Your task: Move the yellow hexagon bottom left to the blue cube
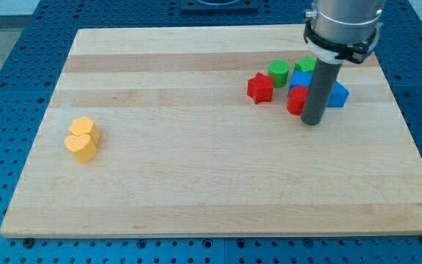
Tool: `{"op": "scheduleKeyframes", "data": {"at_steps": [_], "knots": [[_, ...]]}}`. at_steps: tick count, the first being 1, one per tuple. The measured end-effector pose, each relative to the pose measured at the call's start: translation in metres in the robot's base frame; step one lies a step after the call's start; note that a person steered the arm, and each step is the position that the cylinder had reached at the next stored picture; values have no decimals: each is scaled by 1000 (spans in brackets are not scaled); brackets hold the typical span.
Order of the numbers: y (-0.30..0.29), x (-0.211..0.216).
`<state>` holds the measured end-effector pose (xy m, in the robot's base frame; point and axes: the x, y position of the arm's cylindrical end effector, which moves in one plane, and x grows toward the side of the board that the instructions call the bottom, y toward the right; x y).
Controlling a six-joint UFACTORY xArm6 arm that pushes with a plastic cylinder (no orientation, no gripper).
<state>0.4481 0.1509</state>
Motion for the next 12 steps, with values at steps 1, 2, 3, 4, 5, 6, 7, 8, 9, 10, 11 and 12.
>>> {"op": "scheduleKeyframes", "data": {"at_steps": [1, 2, 3, 4, 5, 6, 7, 8, 9, 10, 11, 12], "knots": [[25, 0], [51, -18], [61, -38], [61, -47], [33, 47], [-75, 99], [-215, 110], [-320, 107], [-383, 62], [-381, 27], [-381, 10], [-400, -22]]}}
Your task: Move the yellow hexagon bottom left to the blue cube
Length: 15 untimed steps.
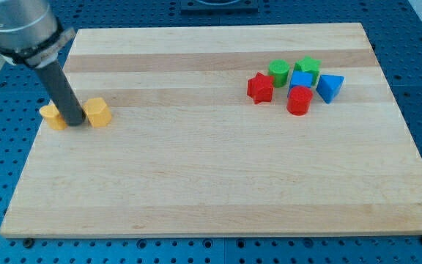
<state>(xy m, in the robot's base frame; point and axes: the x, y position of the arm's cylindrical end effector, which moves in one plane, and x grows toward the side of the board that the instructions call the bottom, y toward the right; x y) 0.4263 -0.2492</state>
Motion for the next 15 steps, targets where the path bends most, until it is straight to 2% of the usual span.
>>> {"op": "scheduleKeyframes", "data": {"at_steps": [1, 2, 3, 4, 6, 7, 10, 12, 14, 15], "knots": [[35, -3], [116, 5], [166, 24], [139, 29], [228, 42], [227, 62], [245, 74], [326, 73], [374, 31], [354, 75]]}}
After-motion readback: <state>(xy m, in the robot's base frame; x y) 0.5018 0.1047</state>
